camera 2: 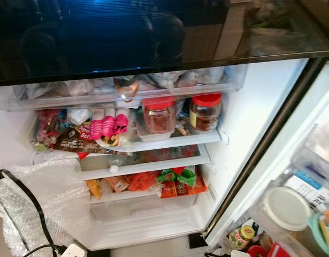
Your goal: Restocking fridge
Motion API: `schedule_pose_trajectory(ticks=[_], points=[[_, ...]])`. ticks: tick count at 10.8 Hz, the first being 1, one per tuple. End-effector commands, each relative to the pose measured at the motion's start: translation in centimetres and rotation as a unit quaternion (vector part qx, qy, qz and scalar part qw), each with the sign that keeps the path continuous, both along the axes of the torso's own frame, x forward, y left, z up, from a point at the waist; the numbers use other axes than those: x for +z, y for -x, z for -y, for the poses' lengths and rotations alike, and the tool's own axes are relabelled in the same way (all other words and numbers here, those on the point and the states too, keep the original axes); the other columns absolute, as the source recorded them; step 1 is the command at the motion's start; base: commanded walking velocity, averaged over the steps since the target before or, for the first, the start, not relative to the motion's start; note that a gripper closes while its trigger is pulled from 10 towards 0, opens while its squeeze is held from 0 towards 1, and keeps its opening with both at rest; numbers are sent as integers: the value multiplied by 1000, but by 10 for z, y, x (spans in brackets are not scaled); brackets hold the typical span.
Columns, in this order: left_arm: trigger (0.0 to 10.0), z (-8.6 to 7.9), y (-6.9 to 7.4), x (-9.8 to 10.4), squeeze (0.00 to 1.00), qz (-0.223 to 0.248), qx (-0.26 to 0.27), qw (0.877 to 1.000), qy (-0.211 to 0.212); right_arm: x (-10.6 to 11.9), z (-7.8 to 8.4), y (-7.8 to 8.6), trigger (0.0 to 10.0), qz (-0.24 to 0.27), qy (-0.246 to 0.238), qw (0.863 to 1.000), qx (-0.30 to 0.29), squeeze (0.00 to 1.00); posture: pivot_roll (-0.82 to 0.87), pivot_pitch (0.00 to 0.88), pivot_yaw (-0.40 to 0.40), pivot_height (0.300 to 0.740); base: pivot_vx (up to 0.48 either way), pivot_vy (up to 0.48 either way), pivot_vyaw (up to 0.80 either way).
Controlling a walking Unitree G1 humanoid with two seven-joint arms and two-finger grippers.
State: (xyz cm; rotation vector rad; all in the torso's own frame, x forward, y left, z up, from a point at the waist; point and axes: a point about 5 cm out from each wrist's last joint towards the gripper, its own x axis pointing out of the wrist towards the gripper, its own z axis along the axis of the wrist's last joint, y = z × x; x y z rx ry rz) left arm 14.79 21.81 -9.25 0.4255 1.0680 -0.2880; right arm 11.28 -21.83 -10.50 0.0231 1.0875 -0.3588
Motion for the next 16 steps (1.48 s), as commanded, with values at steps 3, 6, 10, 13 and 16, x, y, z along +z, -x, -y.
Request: schedule_pose_trajectory(ticks=[3,6,10,13,16], points=[[10000,2,1,-1,0,-5,-8,1000,4,-1,-2,3,10000,-8,-5,1000,-1,0,-125,0,-1,723,0,-121,-546],[10000,2,0,-1,0,-6,-11,1000,3,-2,-2,3,10000,-11,-5,1000,-3,0,-130,0,1,723,0,-160,-540],[10000,3,0,-1,0,-3,-7,1000,5,-2,-2,3,10000,-13,-5,1000,-4,0,-129,0,-1,723,0,0,-536],[10000,4,-1,0,0,9,-10,1000,7,-1,-2,2,10000,-9,-5,1000,-1,0,-125,0,-3,719,0,0,-356],[10000,6,-7,4,0,58,-7,998,9,-1,-1,1,10000,-6,-5,1000,2,0,-121,0,-6,719,0,0,0]])
